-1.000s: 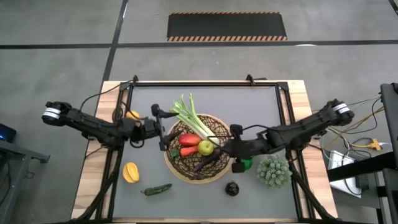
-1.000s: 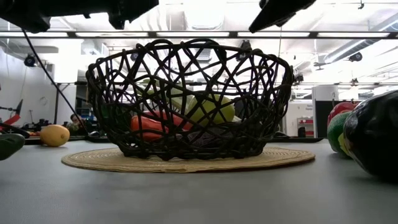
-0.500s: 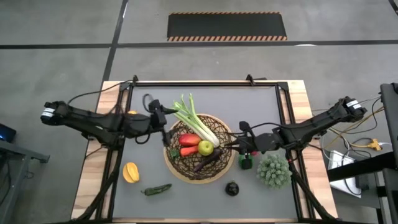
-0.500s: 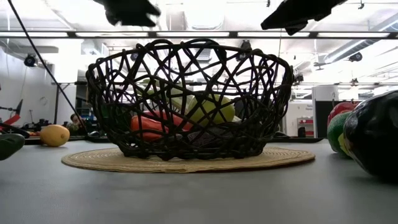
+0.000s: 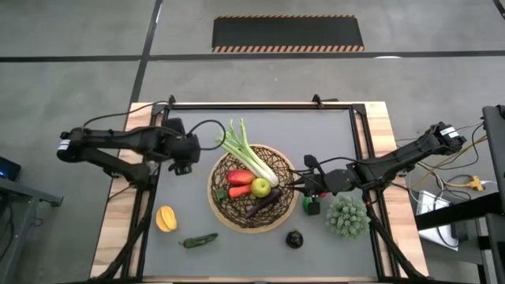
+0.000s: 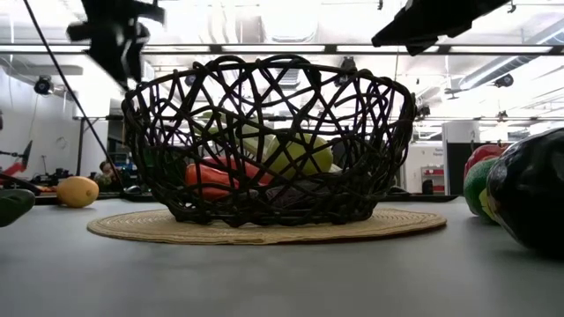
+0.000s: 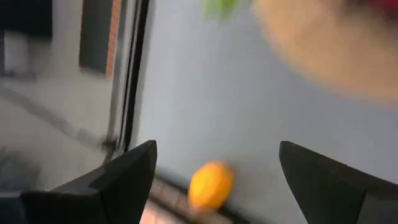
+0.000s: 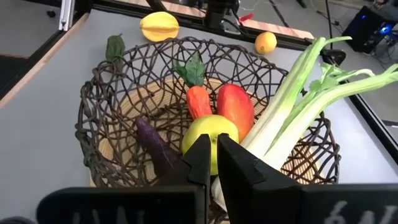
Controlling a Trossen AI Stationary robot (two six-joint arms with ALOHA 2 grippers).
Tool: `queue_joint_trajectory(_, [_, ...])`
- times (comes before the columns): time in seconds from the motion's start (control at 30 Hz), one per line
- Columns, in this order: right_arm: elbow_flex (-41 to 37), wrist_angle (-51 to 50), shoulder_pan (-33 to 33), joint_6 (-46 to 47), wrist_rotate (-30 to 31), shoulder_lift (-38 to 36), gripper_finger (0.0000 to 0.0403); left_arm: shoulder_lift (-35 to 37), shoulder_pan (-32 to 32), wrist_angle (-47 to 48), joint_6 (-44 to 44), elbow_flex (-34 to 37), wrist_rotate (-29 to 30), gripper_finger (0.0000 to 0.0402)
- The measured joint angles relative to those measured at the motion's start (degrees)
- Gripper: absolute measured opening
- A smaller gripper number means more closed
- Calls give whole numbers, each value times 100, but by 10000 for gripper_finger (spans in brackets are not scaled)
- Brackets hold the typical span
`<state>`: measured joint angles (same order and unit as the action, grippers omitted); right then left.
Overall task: Build produce basket
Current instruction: Put the lemon into the wire basket
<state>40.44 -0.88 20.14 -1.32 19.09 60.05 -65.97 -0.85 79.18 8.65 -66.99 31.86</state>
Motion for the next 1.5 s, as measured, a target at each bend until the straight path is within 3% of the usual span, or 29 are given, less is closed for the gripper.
queue_joint_trajectory(0.17, [-10,7,0,19,0,0,18,-597,681,629,-373,103,-7,319])
queue_joint_trajectory(0.47, [-21,-15,152,128,-4,0,18,-1513,1482,669,-1882,382,-25,319])
queue_joint_trajectory(0.77, [-41,-55,262,-156,-2,2,18,-1316,1985,-73,-2610,1445,-627,319])
queue_joint_trajectory(1.0, [-41,-121,260,-169,-2,2,18,-1217,2248,-766,-3193,2098,-643,319])
queue_joint_trajectory(1.5, [-41,-179,260,-169,0,2,18,-1292,2800,-1664,-3461,2634,-586,319])
